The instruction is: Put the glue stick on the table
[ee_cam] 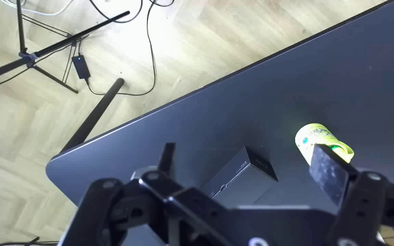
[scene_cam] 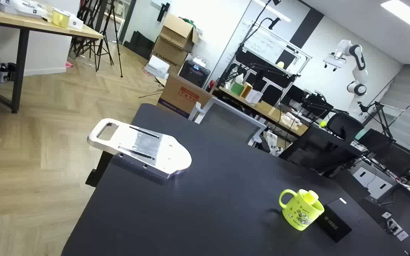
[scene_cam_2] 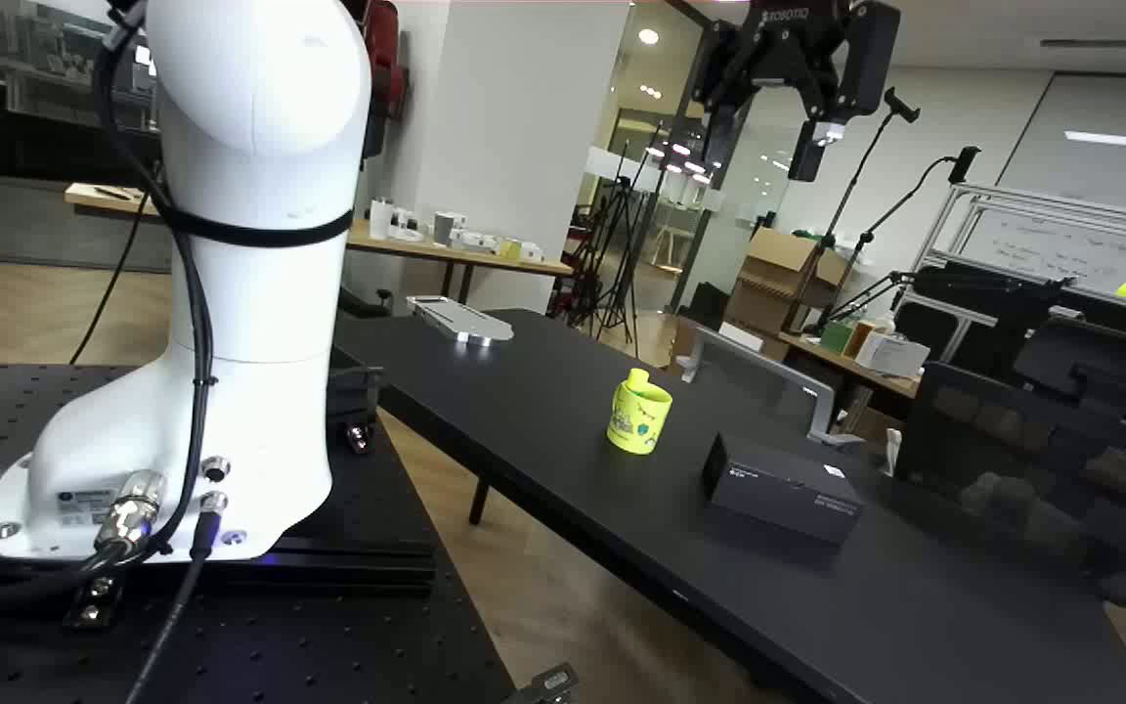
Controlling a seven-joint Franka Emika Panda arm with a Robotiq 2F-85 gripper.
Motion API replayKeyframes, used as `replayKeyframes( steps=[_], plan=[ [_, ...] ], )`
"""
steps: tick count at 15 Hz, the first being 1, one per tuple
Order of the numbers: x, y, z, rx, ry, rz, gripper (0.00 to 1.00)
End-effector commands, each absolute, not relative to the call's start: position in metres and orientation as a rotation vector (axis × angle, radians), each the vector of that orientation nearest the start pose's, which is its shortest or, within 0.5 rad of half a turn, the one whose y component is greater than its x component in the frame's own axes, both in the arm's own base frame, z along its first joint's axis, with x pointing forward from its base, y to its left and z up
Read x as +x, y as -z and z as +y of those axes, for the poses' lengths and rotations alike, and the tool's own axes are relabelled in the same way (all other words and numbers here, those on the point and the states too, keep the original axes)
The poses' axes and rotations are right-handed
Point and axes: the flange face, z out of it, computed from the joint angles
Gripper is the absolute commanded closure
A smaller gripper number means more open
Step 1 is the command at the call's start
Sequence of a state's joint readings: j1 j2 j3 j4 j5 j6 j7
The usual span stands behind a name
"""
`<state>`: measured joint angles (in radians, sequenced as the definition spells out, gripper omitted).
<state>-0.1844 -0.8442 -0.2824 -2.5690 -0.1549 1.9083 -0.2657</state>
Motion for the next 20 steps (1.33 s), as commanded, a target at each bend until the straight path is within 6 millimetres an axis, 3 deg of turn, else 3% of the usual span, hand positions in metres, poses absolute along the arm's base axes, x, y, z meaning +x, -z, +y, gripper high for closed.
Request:
replayKeyframes(
  steps=[1, 10, 11, 14, 16, 20],
  plan=[
    [0.280, -0.527, -0.166, -3.122, 0.275, 0.136, 0.00],
    [0.280, -0.527, -0.166, -3.122, 0.276, 0.136, 0.00],
    [0.287, -0.524, -0.166, -3.120, 0.285, 0.102, 0.00],
    [0.332, -0.504, -0.156, -3.137, 0.265, -0.018, 0.00],
    [0.371, -0.482, -0.138, -3.150, 0.276, -0.109, 0.00],
    [0.441, -0.432, -0.072, -3.157, 0.277, -0.327, 0.00]
  ],
)
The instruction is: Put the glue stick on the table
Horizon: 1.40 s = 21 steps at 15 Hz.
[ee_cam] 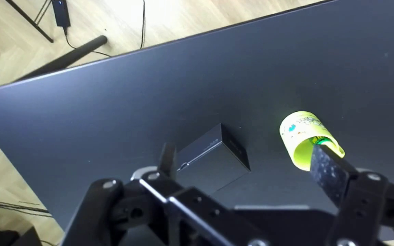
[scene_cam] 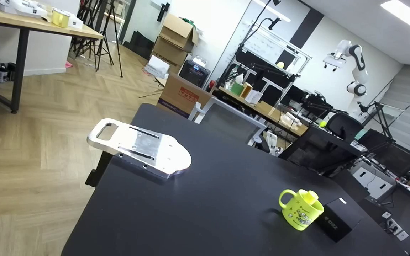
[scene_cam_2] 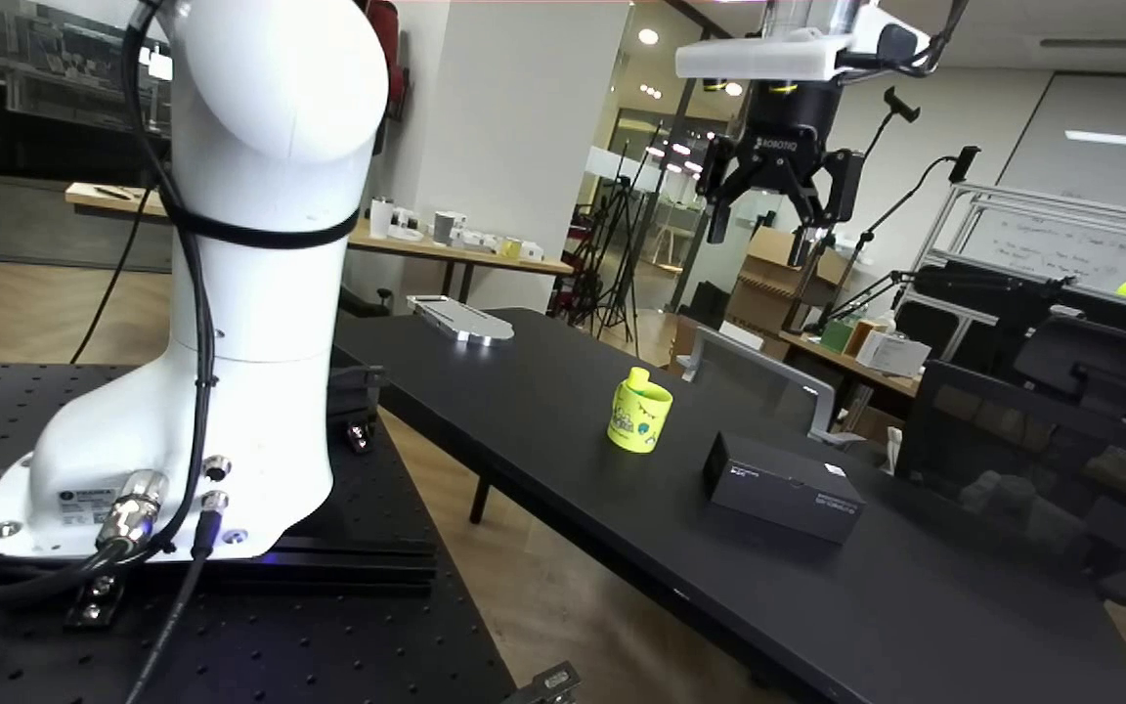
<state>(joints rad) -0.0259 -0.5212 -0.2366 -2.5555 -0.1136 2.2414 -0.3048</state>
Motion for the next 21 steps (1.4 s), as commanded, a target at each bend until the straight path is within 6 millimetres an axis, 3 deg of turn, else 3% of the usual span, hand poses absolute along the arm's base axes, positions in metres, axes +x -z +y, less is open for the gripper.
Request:
replayKeyframes(
  steps=[1, 4, 8, 10, 11, 13, 17, 21],
  plan=[
    [0.456, -0.420, -0.050, -3.152, 0.272, -0.393, 0.00],
    [0.493, -0.381, 0.018, -3.143, 0.257, -0.555, 0.00],
    [0.528, -0.337, 0.079, -3.119, 0.212, -0.673, 0.00],
    [0.539, -0.325, 0.088, -3.137, 0.164, -0.642, 0.00],
    [0.520, -0.328, 0.084, -3.110, 0.188, -0.704, 0.00],
    [0.532, -0.318, 0.089, -3.113, 0.169, -0.685, 0.00],
    [0.538, -0.315, 0.090, -3.117, 0.175, -0.679, 0.00],
    [0.537, -0.288, 0.105, -3.113, 0.145, -0.718, 0.00]
  ],
)
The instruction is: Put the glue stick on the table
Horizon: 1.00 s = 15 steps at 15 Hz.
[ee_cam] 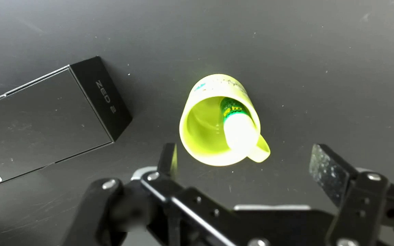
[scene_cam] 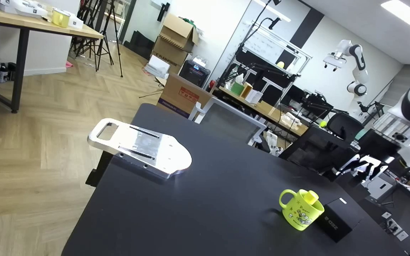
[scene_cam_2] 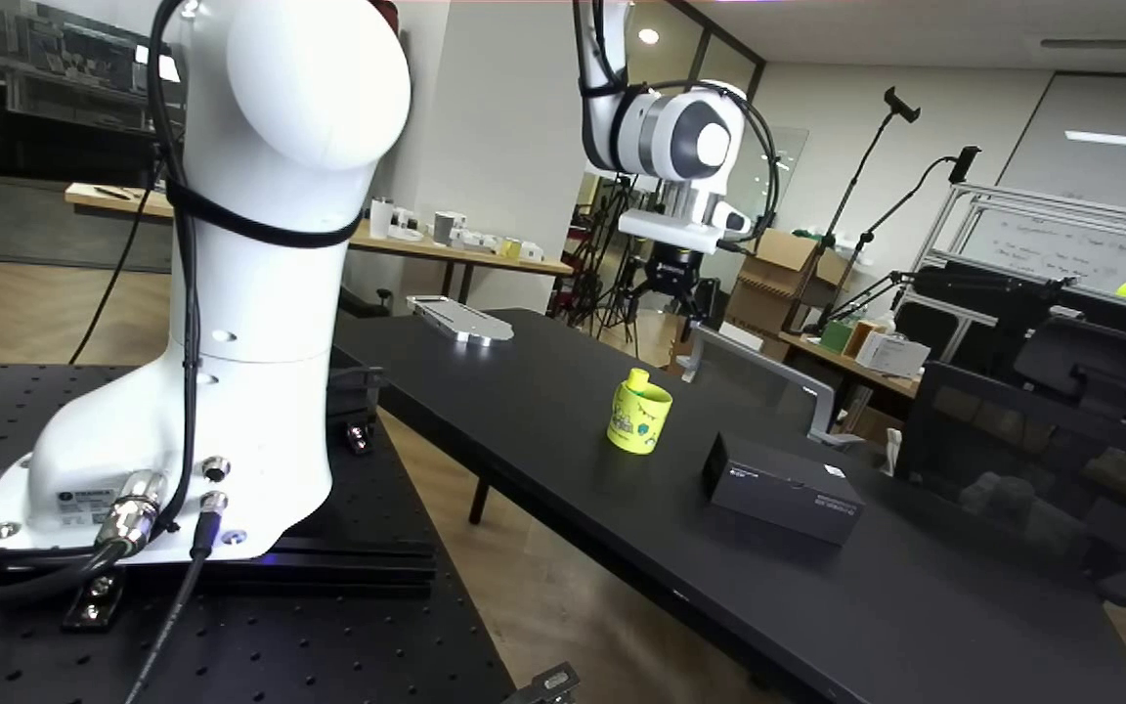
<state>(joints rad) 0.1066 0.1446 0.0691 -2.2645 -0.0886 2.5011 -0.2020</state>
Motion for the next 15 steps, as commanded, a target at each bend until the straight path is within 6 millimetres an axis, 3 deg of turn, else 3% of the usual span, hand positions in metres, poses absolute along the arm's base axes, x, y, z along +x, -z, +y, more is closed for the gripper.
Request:
replayKeyframes(
  steps=[1, 8, 9, 11, 15],
  plan=[
    [0.537, -0.279, 0.108, -3.114, 0.154, -0.748, 0.00],
    [0.540, -0.233, 0.117, -3.106, 0.259, -0.856, 0.00],
    [0.540, -0.228, 0.117, -3.103, 0.259, -0.860, 0.25],
    [0.540, -0.222, 0.116, -3.101, 0.237, -0.834, 0.32],
    [0.541, -0.226, 0.111, -3.098, 0.283, -0.803, 0.62]
  ],
)
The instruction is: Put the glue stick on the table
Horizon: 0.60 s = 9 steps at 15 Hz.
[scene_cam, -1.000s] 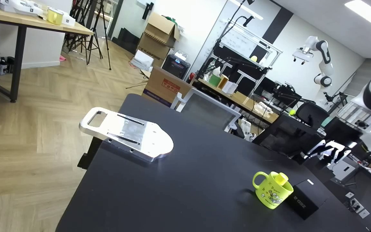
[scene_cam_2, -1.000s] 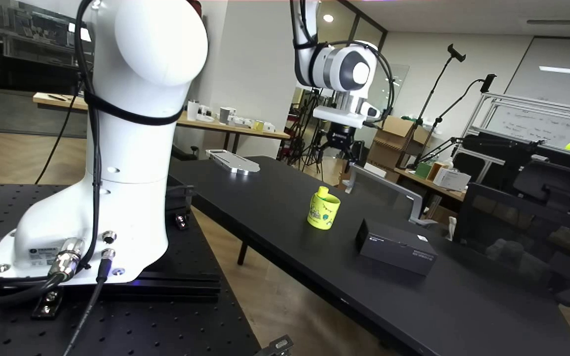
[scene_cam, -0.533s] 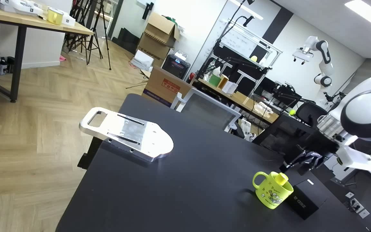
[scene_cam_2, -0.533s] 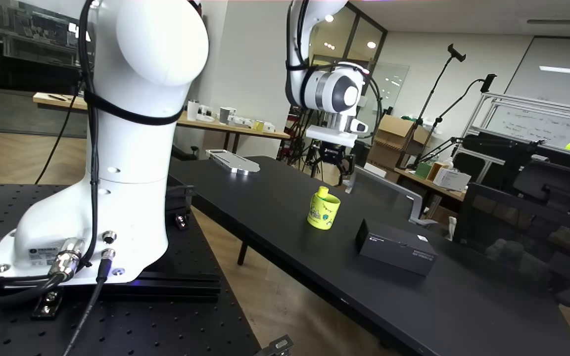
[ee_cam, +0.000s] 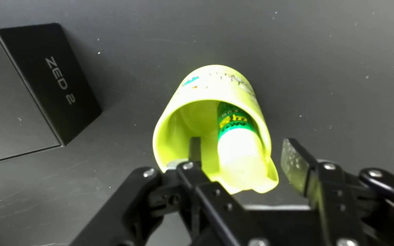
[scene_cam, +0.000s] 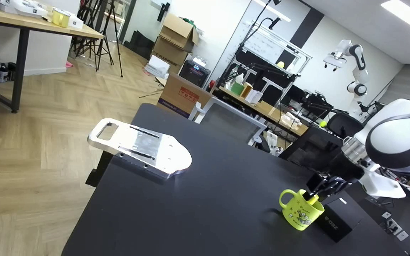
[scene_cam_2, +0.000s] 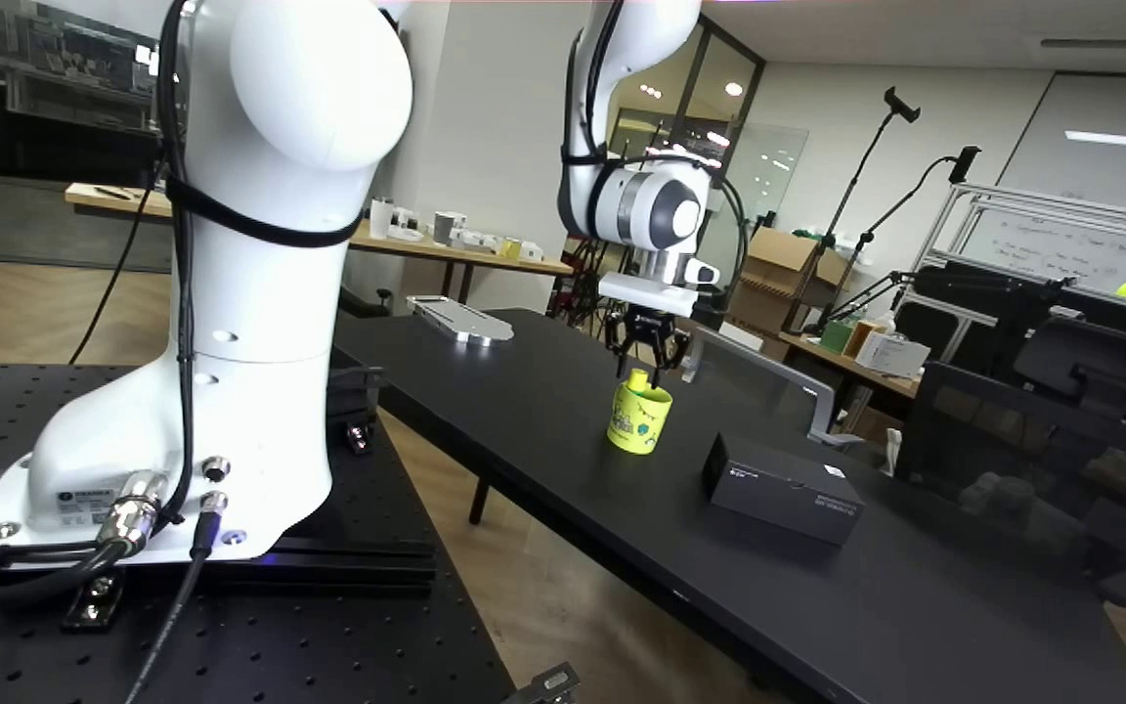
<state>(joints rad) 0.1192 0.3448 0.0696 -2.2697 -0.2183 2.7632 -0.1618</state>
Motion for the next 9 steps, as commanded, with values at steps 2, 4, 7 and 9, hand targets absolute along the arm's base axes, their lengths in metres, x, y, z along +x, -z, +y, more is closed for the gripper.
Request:
replayKeyframes(
  steps=[2, 4, 7, 9],
  plan=[
    [0.541, -0.232, 0.110, -3.095, 0.301, -0.786, 0.75],
    [0.540, -0.241, 0.107, -3.079, 0.286, -0.744, 0.88],
    [0.540, -0.263, 0.098, -3.047, 0.270, -0.633, 0.91],
    [0.541, -0.291, 0.084, -3.054, 0.301, -0.574, 0.91]
  ],
)
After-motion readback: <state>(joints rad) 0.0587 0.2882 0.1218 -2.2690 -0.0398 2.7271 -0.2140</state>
